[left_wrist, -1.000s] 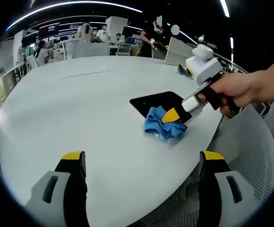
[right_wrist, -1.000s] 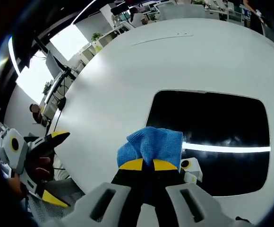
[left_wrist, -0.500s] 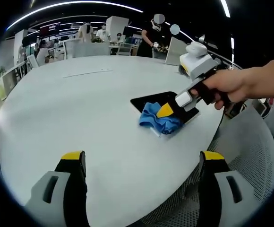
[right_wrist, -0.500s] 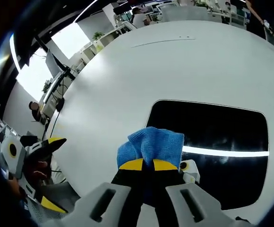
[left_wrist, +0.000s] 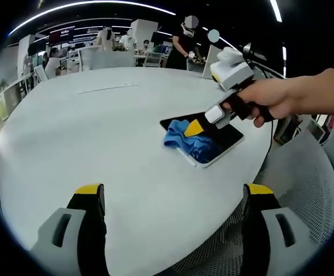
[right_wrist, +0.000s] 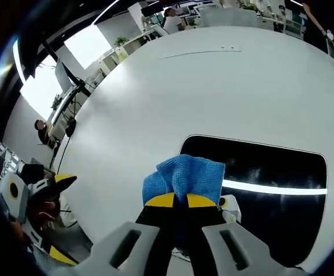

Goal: Wipe the mirror surface with the cleaning cloth until all visible marks leave the cleaned area.

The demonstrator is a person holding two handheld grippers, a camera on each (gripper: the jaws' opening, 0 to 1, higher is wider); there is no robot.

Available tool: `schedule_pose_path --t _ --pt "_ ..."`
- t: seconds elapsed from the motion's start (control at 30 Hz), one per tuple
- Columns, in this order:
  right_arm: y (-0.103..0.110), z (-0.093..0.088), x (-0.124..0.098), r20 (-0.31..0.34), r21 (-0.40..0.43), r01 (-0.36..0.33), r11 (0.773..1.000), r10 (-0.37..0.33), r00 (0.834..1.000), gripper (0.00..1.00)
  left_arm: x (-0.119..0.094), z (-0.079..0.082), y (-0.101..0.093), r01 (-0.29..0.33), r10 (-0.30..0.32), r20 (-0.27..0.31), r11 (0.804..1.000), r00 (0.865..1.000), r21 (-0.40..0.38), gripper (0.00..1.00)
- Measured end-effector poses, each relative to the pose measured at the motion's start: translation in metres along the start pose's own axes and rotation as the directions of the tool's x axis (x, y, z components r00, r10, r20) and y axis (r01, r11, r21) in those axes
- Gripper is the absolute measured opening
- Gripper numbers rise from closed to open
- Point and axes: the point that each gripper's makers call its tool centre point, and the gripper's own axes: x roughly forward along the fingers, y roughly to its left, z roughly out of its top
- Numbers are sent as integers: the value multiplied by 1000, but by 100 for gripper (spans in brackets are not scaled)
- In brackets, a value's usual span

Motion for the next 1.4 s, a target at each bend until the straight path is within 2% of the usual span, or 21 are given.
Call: schedule_pose_path --t 0.47,0.8,0.93,1.4 --pt "-6 21 10 0 -12 7 1000 -7 1000 0 0 1 1 -2 2 6 1000 1000 -8 99" --pt "-9 29 14 -1 -20 13 1000 -13 1000 0 1 0 2 -4 4 2 1000 1000 -7 99" --pt "-10 33 16 -1 -75 20 997 -20 1000 0 1 -1 2 -9 9 -1 1000 1000 -5 99" --pt "-12 46 24 -19 -57 5 998 -6 1000 0 0 -2 5 -19 19 -7 1000 1000 -4 99"
